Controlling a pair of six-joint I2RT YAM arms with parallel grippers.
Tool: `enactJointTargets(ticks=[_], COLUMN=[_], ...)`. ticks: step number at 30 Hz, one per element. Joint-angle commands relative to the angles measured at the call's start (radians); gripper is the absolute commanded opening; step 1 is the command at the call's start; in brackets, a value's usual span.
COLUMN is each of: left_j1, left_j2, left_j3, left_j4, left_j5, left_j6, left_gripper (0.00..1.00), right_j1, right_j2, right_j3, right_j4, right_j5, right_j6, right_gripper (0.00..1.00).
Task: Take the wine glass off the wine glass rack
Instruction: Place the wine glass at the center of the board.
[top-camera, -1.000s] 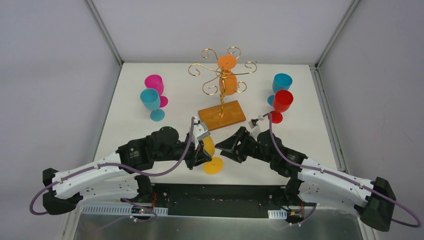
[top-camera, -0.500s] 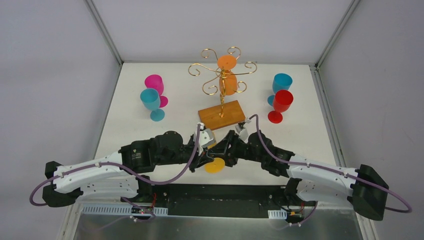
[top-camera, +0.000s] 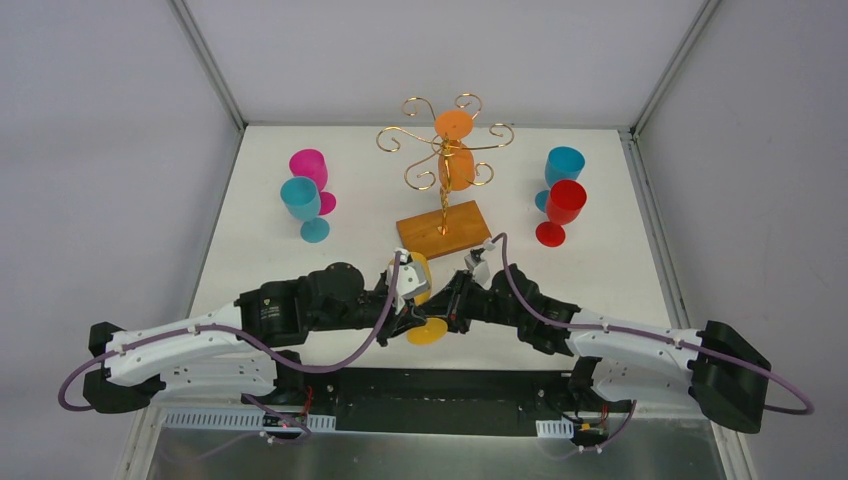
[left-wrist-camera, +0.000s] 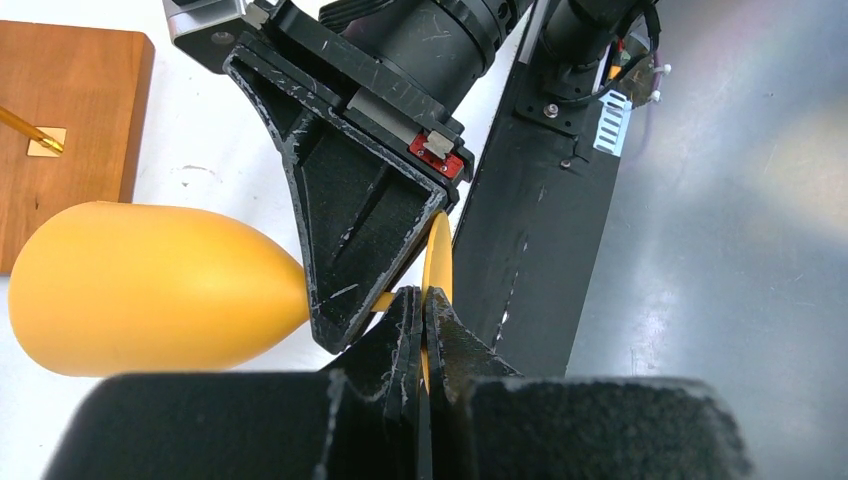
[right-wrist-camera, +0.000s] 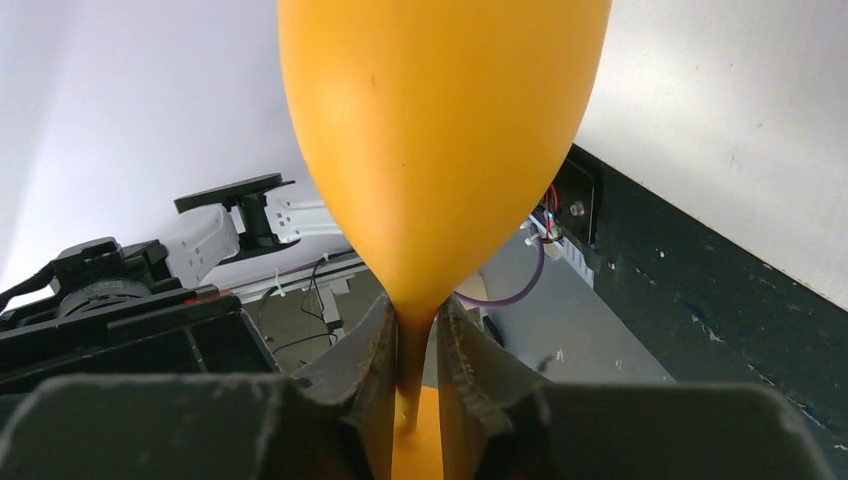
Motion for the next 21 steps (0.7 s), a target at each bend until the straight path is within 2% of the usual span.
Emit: enactJointTargets(ticks=[1,4,8,10,14,17,21], left_j1=[-0.007,-0.007,-0.007,-0.007,-0.007,-0.007,-0.007], left_j2=[-0.019,-0.022,-0.041,-0.060,-0.100,-0.142,-0.200], left_j3=[0.013,0.004,-0.015,-0.024,-0.030,-0.035,-0.047], left_j4=[0.025,0.024,0.020,0.008,-0.016,-0.025,-0.026], left_j5=[0.009,0.018,0.001,-0.007,-0.028,-0.080,-0.201], left_j6=[0.008,0.001,-0.020,-0.032,-0.067,-0.110,-0.216], left_gripper=[0.00,0.00,0.01,0.09,0.31,0.50,0.59], right_j1=[0.014,0.017,0.019,0.019,0.019,0.018,0.019], right_j2=[0.011,0.019,0.018,0.014,-0.003,-0.031,-0.105], right_j3=[-0.007,-0.010,-0.017,-0.023,-0.028,-0.008,0.021], right_j4=[0.106,0.124,0.136,0.146,0.138,0.043,-0.145], right_j5=[-0.026,-0.025,-0.023,-0.022,-0.025,-0.032,-0.012], right_j6=[0.016,0.019,0.014,0.008,-0.025,-0.108,-0.253], right_gripper=[0.14,0.01,0.00,0.00,0.00,0.00,0.00])
